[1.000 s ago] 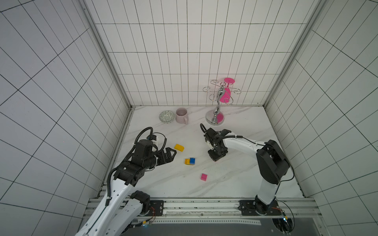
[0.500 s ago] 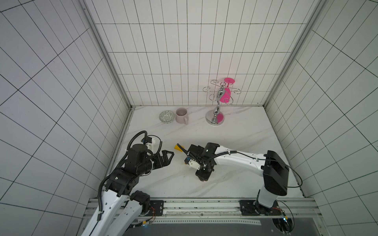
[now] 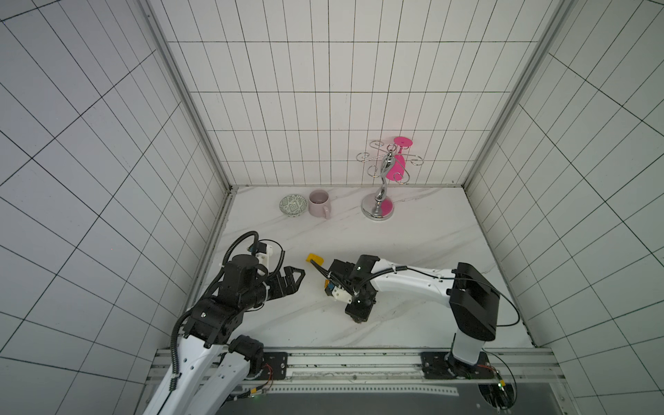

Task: Assemble the letter s with lego
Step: Move the lego brick at the center of the board.

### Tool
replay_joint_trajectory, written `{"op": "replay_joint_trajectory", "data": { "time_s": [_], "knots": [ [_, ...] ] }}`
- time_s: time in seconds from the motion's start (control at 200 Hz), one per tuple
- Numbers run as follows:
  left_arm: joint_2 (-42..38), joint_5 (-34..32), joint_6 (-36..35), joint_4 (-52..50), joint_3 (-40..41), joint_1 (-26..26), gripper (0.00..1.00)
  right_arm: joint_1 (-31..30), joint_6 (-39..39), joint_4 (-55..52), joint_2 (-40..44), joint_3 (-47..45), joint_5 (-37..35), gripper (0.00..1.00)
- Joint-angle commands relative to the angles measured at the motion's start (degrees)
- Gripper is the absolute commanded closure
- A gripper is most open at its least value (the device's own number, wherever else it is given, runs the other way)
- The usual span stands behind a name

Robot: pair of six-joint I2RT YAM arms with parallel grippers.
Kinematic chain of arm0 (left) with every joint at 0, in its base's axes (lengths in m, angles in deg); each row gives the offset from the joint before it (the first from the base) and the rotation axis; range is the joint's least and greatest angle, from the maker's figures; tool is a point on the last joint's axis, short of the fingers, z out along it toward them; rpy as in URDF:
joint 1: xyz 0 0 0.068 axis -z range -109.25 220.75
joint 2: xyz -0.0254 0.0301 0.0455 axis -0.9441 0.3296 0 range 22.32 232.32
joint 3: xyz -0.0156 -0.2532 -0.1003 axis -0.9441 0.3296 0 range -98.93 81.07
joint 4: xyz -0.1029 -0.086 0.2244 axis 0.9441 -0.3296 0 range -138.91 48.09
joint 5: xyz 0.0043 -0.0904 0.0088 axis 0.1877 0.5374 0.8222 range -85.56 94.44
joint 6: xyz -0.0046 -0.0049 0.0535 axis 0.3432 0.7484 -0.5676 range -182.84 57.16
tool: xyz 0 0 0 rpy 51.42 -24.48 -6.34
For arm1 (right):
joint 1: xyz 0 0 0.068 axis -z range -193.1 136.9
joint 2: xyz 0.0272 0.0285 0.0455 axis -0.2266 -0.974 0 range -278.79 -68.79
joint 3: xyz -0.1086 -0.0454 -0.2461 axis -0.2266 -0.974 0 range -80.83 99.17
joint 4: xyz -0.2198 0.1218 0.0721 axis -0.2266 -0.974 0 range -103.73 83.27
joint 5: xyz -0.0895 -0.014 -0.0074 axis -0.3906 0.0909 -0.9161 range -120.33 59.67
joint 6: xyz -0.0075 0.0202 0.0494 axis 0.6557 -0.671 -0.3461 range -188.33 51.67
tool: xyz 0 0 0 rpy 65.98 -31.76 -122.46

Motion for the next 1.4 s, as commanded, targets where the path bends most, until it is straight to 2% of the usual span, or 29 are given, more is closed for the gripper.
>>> {"op": "replay_joint_trajectory", "data": {
  "time_s": [0.0, 0.39, 0.87, 1.179, 1.394],
  "knots": [
    [-0.9, 0.34, -0.64, 0.02, -1.09, 0.07, 0.01, -0.52, 1.5, -0.63, -1.35, -0.13, -1.31, 0.69],
    [-1.31, -0.04, -0.55, -0.05, -1.1, -0.02, 0.01, -0.5, 2.29, 0.73, -4.44, 0.43, -3.75, 0.69],
    [-1.01, 0.4, -0.64, 0.0, -1.09, -0.28, 0.01, -0.92, 0.41, 5.42, -5.25, -3.09, -2.25, 0.72],
    [-0.57, 1.46, -0.91, 0.25, -1.0, -0.81, 0.01, -2.56, 0.3, 7.31, -7.11, -3.87, -9.2, 0.73],
    [-0.82, 1.76, -0.99, 0.26, -1.0, -1.07, 0.01, -1.56, -2.66, 8.07, -8.16, -2.64, -9.03, 0.73]
  ]
}}
